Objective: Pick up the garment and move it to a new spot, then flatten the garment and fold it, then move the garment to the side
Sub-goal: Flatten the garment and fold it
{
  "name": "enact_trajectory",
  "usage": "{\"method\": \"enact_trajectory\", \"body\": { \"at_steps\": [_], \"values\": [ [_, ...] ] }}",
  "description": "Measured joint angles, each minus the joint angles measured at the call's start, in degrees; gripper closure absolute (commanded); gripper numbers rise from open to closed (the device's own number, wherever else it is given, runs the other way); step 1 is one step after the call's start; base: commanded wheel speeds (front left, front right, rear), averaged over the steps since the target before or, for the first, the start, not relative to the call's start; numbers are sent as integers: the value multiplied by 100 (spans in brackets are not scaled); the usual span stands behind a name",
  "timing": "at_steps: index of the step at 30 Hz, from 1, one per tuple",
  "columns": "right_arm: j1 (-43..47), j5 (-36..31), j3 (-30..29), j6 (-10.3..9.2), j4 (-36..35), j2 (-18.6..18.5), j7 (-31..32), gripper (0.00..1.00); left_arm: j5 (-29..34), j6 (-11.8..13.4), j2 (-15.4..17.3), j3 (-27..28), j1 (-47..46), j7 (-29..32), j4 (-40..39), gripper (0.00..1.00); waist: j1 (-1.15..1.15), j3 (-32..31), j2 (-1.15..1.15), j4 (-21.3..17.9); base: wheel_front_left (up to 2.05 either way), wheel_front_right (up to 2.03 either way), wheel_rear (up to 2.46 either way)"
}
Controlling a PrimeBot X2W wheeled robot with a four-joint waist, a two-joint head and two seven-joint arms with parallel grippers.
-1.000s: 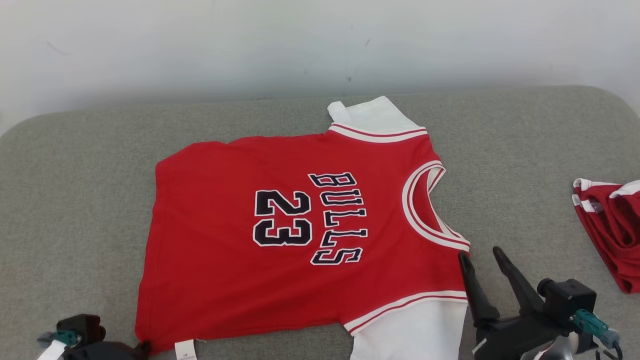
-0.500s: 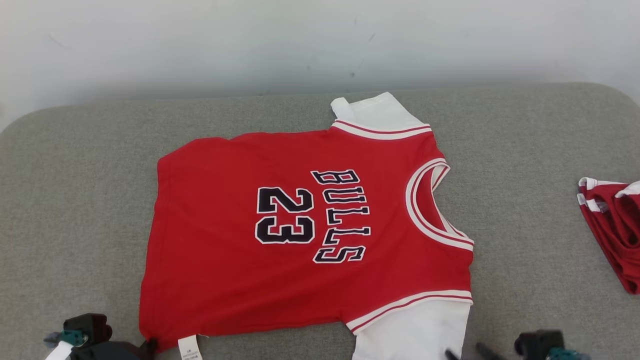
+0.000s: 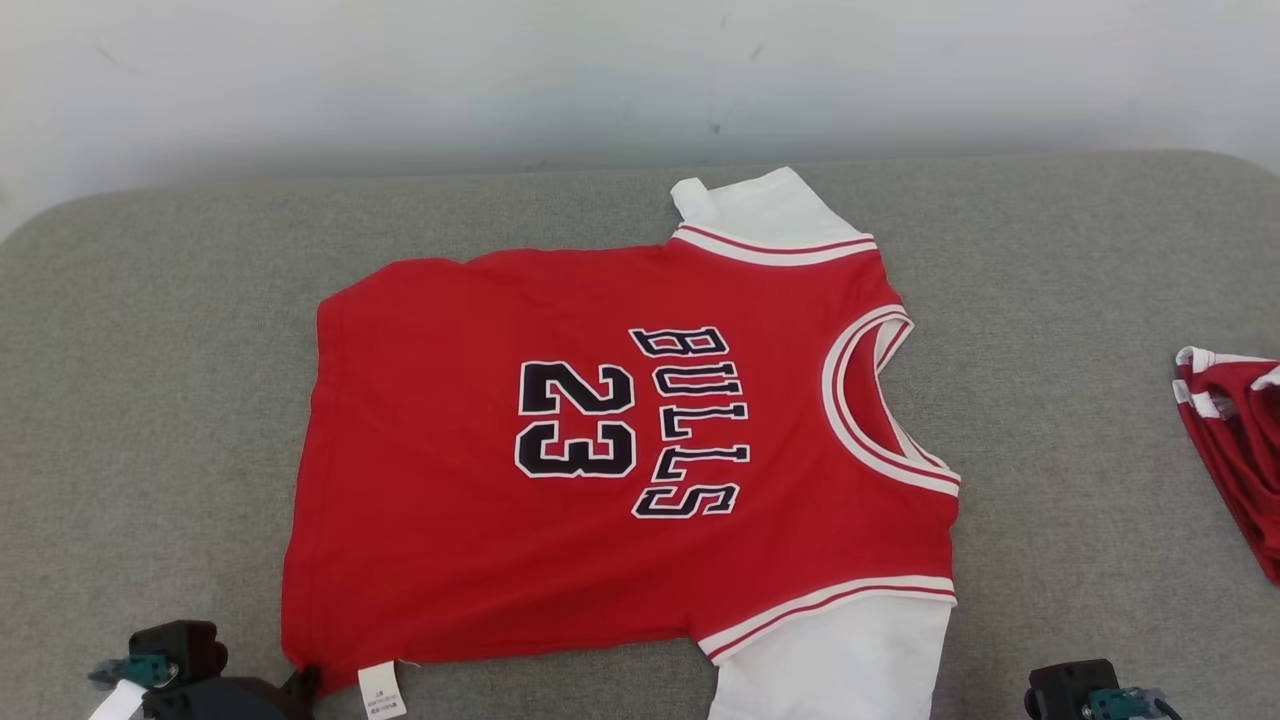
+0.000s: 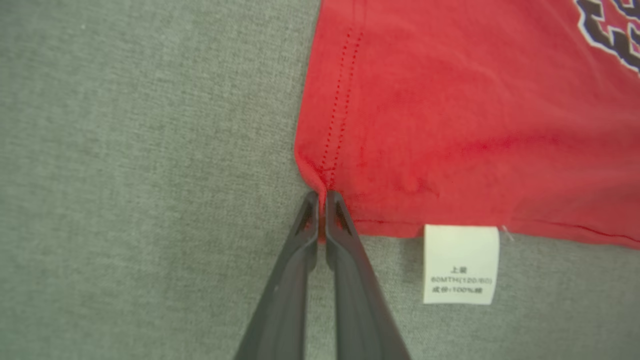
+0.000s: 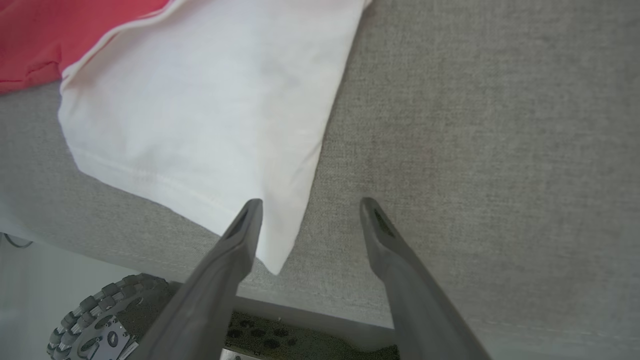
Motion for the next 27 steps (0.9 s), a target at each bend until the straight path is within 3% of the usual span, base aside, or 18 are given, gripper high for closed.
{"method": "enact_trajectory", "body": {
  "at_steps": [14, 15, 18, 21, 25, 27],
  "values": [
    [-203, -1, 132, -280, -282, 104, 586, 0, -1, -45, 7, 11, -106, -8, -14, 100, 0, 155, 0, 60, 0, 0, 0],
    [-224, -2, 140, -297, -287, 109, 626, 9, -1, -46, 5, 9, -108, -8, -13, 100, 0, 156, 0, 62, 0, 0, 0],
    [-228, -7, 144, -318, -288, 115, 703, 10, -2, -47, 3, 4, -109, -8, -12, 100, 0, 159, 0, 67, 0, 0, 0],
    [-227, -35, 137, -364, -281, 114, 798, 24, -3, -48, -5, 1, -114, -8, -7, 100, 0, 161, 0, 73, 0, 0, 0],
    [-226, -97, 105, -423, -282, 126, 876, 15, -10, -49, -9, -2, -118, -8, -4, 100, 0, 169, 0, 79, 0, 0, 0],
    [-225, -110, 87, -447, -289, 131, 920, 5, -10, -49, -10, -2, -122, -8, -3, 100, 0, 176, 0, 82, 0, 0, 0]
  ]
}}
